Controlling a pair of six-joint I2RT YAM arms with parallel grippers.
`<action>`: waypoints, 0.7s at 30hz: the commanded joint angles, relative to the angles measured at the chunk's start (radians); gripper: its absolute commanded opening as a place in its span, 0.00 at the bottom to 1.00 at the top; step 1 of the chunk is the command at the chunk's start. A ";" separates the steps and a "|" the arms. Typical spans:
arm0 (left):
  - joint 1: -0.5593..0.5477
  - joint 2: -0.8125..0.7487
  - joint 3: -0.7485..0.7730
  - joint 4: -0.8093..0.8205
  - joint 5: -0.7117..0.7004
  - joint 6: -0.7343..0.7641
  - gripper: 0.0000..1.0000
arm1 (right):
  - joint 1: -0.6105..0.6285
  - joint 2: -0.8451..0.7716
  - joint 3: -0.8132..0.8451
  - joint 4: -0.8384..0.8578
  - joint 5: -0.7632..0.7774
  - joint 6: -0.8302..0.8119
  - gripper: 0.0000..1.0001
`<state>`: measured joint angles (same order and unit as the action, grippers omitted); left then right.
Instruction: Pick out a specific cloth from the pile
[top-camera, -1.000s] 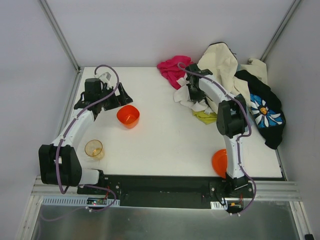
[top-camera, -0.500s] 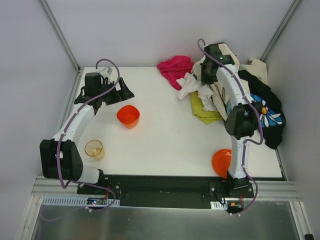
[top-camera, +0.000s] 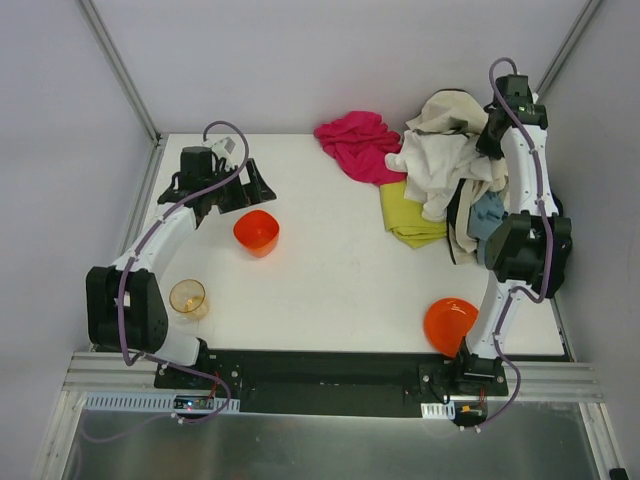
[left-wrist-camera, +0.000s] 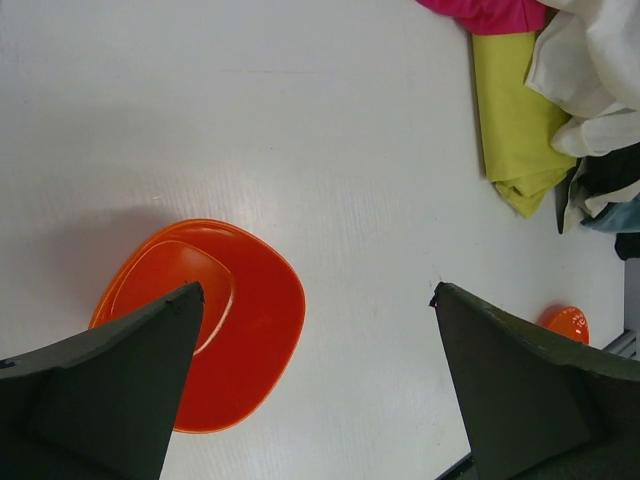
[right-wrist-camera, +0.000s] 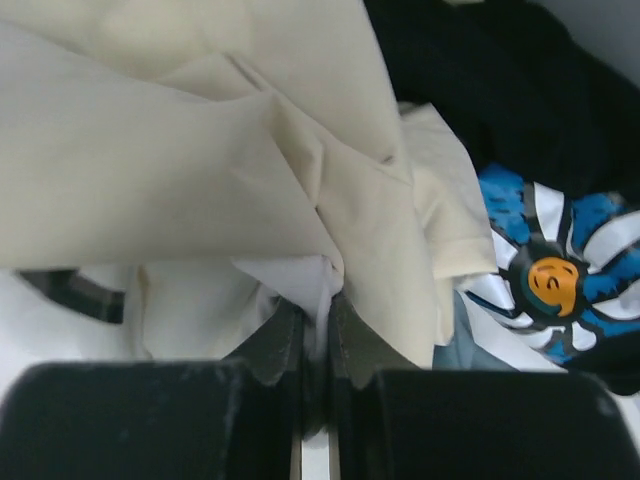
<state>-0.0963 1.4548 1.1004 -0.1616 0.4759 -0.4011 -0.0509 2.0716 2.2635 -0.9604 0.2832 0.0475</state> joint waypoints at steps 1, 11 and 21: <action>-0.026 0.016 0.044 0.017 0.032 0.005 0.99 | -0.066 -0.019 -0.160 -0.024 0.090 0.048 0.00; -0.051 0.024 0.068 0.014 0.021 -0.013 0.99 | -0.066 0.071 -0.547 0.058 -0.098 0.061 0.03; -0.043 -0.007 0.069 0.024 -0.057 -0.041 0.99 | -0.053 -0.088 -0.585 0.104 -0.173 -0.024 0.50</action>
<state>-0.1432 1.4834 1.1477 -0.1589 0.4797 -0.4294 -0.1139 2.0399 1.7348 -0.7780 0.1741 0.0757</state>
